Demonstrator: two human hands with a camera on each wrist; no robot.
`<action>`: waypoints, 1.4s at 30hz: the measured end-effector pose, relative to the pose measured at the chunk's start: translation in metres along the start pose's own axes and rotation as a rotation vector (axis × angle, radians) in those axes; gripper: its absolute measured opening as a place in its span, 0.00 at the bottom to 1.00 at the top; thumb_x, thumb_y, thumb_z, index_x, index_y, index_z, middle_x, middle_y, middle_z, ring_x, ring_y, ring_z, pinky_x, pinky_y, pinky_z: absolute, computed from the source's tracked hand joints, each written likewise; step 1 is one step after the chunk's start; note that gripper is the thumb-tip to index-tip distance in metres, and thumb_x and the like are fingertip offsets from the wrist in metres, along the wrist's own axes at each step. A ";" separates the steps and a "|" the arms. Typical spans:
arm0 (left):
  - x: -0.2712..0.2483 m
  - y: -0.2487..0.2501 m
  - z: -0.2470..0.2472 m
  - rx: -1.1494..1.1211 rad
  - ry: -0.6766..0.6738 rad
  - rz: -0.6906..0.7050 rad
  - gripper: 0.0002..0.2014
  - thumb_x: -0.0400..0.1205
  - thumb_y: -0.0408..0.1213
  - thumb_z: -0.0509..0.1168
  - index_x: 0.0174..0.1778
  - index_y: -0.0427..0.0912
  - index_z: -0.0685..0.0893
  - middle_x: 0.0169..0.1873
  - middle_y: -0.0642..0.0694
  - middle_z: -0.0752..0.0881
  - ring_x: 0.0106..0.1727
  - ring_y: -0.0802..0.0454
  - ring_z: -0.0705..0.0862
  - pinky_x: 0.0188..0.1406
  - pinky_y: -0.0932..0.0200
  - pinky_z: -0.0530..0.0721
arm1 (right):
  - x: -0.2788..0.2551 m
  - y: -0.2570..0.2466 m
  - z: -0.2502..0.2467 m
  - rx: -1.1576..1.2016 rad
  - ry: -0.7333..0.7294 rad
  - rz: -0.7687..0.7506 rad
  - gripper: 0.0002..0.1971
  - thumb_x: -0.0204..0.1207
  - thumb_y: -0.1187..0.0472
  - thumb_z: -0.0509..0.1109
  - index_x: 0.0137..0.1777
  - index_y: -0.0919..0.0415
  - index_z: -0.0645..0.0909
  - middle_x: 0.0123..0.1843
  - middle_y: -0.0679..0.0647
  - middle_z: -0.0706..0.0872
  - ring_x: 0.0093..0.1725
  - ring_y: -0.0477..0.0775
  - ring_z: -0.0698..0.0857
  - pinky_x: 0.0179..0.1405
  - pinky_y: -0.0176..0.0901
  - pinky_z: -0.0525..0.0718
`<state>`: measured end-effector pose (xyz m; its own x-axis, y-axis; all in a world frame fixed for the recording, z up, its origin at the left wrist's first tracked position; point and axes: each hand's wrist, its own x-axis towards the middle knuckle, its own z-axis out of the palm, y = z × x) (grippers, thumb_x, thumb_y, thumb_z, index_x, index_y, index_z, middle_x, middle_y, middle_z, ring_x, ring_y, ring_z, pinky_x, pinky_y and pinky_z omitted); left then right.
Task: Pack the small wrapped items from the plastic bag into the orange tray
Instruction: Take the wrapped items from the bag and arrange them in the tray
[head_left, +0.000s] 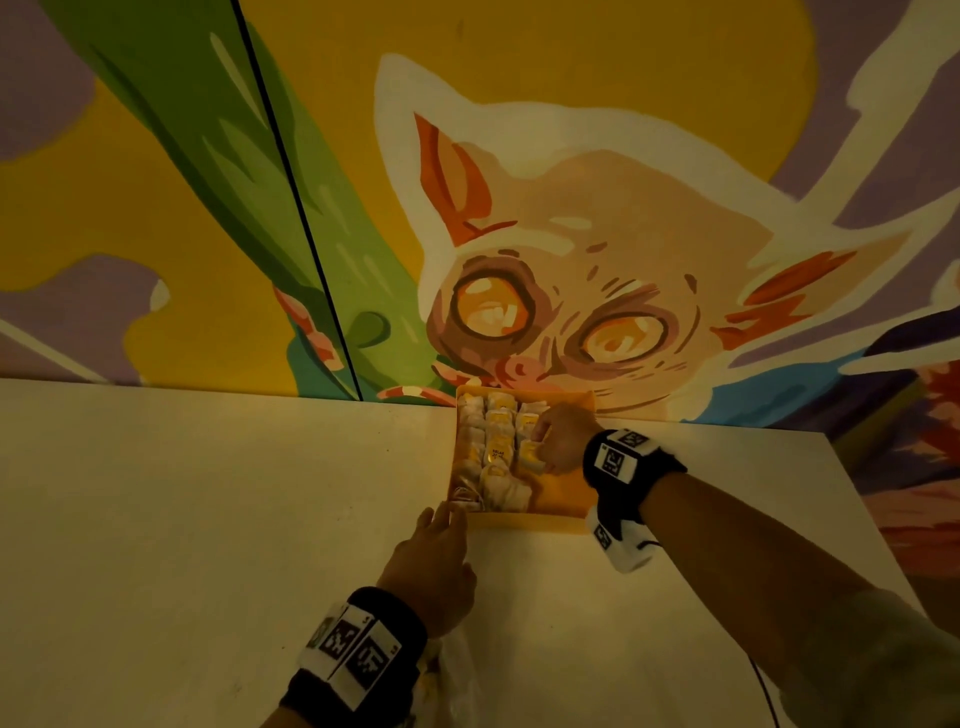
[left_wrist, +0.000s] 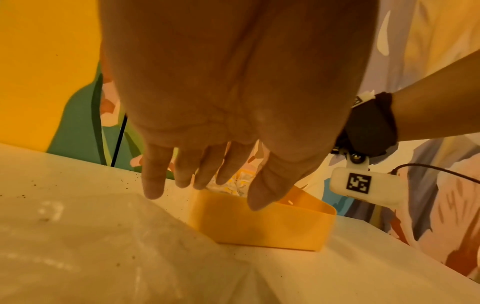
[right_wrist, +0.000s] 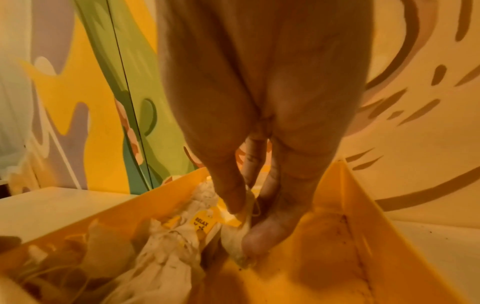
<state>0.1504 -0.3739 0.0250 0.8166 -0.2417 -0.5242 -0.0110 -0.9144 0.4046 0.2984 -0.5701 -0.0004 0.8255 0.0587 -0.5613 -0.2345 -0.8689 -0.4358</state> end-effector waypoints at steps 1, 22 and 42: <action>0.000 -0.001 0.001 0.007 -0.007 -0.005 0.34 0.87 0.41 0.56 0.85 0.43 0.46 0.86 0.48 0.49 0.86 0.44 0.46 0.83 0.46 0.60 | 0.005 0.000 0.002 -0.024 -0.011 0.016 0.13 0.75 0.72 0.70 0.59 0.64 0.83 0.50 0.59 0.86 0.55 0.63 0.88 0.54 0.52 0.88; -0.027 -0.033 -0.005 -0.178 0.362 0.180 0.24 0.81 0.38 0.65 0.74 0.51 0.74 0.70 0.52 0.77 0.69 0.51 0.75 0.69 0.59 0.73 | -0.072 -0.011 0.026 0.295 0.388 -0.236 0.03 0.78 0.61 0.70 0.50 0.56 0.81 0.44 0.48 0.84 0.42 0.48 0.84 0.34 0.33 0.78; -0.079 -0.081 0.075 0.057 -0.030 0.170 0.28 0.80 0.51 0.63 0.76 0.46 0.68 0.66 0.43 0.75 0.66 0.41 0.76 0.68 0.49 0.73 | -0.198 0.010 0.185 0.347 -0.005 -0.141 0.13 0.77 0.58 0.71 0.40 0.55 0.67 0.38 0.57 0.78 0.36 0.61 0.84 0.37 0.58 0.90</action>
<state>0.0431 -0.3047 -0.0229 0.7824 -0.4035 -0.4743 -0.1808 -0.8761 0.4470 0.0374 -0.4997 -0.0242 0.8599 0.1684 -0.4818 -0.2797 -0.6341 -0.7208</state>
